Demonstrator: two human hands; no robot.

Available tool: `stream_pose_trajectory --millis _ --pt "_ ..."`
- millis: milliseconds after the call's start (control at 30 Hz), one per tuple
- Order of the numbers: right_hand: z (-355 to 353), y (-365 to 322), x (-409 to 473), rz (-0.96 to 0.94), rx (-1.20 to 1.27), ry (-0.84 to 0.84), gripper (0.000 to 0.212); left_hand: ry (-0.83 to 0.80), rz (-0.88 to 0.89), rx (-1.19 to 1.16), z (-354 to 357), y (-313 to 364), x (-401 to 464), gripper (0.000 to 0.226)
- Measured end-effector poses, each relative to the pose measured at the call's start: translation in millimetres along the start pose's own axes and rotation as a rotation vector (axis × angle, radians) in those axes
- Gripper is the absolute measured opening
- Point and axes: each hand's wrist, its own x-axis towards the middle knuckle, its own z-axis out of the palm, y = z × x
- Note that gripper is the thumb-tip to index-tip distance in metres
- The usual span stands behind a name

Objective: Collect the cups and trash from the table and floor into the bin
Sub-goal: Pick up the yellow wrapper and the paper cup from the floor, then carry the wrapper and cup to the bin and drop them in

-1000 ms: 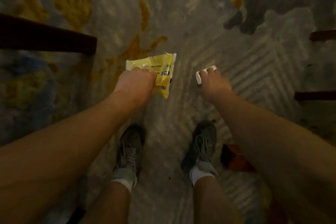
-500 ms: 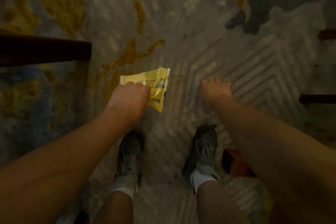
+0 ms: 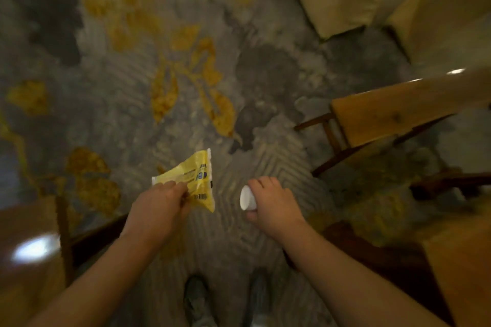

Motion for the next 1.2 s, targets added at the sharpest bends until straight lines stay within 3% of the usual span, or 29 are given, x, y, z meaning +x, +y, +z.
stream_pose_trajectory --millis 233,433,667,733,967,1200 --pt "-119.5 3.8 -146.4 0.081 0.077 0.383 0.06 0.134 0.275 0.058 -134.7 123.4 -30.2 0.004" --pt "-130.9 55.5 -316.4 0.243 0.074 0.53 0.064 0.166 0.566 0.121 -144.0 250.3 -105.1 0.004" --pt "-33.8 129.1 -600.4 0.592 0.17 0.663 0.072 0.1 0.909 0.194 -57.7 438.2 -276.6 0.008" --pt "-8.2 139.4 -649.9 0.66 0.19 0.681 0.072 0.064 0.935 0.207 -39.0 467.8 -313.5 0.011" --pt "119.6 163.8 -922.0 1.1 0.27 0.683 0.062 -0.109 1.251 0.298 85.7 629.0 -519.4 0.016" --pt "210.1 195.4 -1078.5 1.341 0.384 0.685 0.062 -0.191 1.489 0.398 189.1 751.7 -646.7 0.016"
